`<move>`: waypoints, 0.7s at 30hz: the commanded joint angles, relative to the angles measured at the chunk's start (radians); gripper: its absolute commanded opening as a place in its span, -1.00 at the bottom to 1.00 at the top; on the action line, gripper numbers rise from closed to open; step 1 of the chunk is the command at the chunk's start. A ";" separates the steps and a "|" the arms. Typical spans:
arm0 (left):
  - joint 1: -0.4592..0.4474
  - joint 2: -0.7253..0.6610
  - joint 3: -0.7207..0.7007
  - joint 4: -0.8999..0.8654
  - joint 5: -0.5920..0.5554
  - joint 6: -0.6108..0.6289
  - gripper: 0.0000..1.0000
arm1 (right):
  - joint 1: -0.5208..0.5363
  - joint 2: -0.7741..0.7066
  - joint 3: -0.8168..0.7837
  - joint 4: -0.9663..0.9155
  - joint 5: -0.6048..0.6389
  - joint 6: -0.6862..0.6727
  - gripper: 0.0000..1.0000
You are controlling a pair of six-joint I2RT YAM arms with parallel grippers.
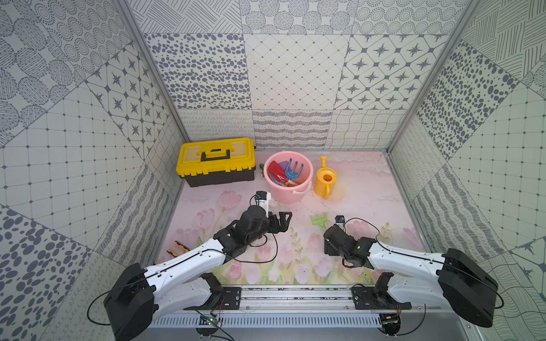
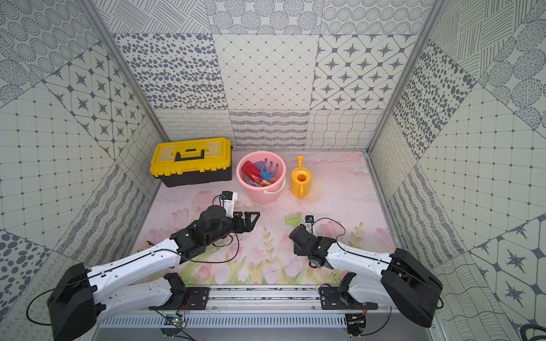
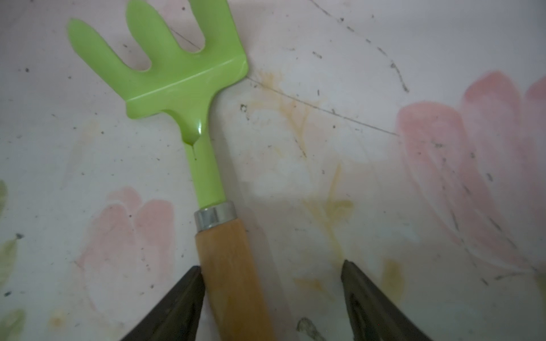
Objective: Organize the gardening tools
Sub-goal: Pick up the gardening tool from the center of the board.
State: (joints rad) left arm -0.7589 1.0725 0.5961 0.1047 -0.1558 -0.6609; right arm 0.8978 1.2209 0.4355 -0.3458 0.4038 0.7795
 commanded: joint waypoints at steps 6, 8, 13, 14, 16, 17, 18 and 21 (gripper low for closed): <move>-0.005 -0.018 -0.005 -0.020 -0.032 -0.022 0.99 | 0.036 0.168 0.049 0.061 -0.041 0.024 -0.04; -0.005 -0.019 -0.004 -0.023 -0.035 -0.022 0.99 | 0.037 0.176 0.051 0.068 -0.045 0.019 -0.26; -0.003 -0.018 -0.004 -0.022 -0.029 -0.026 0.99 | 0.042 0.118 0.049 0.073 -0.035 -0.001 -0.75; -0.004 -0.013 -0.004 -0.023 -0.027 -0.030 0.99 | 0.046 0.098 0.046 0.077 -0.031 -0.007 -0.86; -0.005 -0.007 -0.004 -0.014 -0.015 -0.032 0.99 | 0.064 0.052 0.040 0.090 -0.020 -0.018 -1.00; -0.005 -0.004 -0.004 -0.010 -0.008 -0.034 0.99 | 0.076 0.030 0.040 0.092 -0.009 -0.023 -1.00; -0.005 -0.004 -0.006 -0.006 0.000 -0.036 0.99 | 0.090 0.010 0.046 0.091 0.006 -0.030 -1.00; -0.003 0.003 -0.023 0.045 0.054 -0.052 0.91 | 0.142 -0.049 0.073 0.082 0.062 -0.066 -1.00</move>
State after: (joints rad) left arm -0.7589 1.0657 0.5877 0.0860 -0.1600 -0.6941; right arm 1.0061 1.2209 0.4847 -0.2760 0.4118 0.7509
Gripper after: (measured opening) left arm 0.963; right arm 0.281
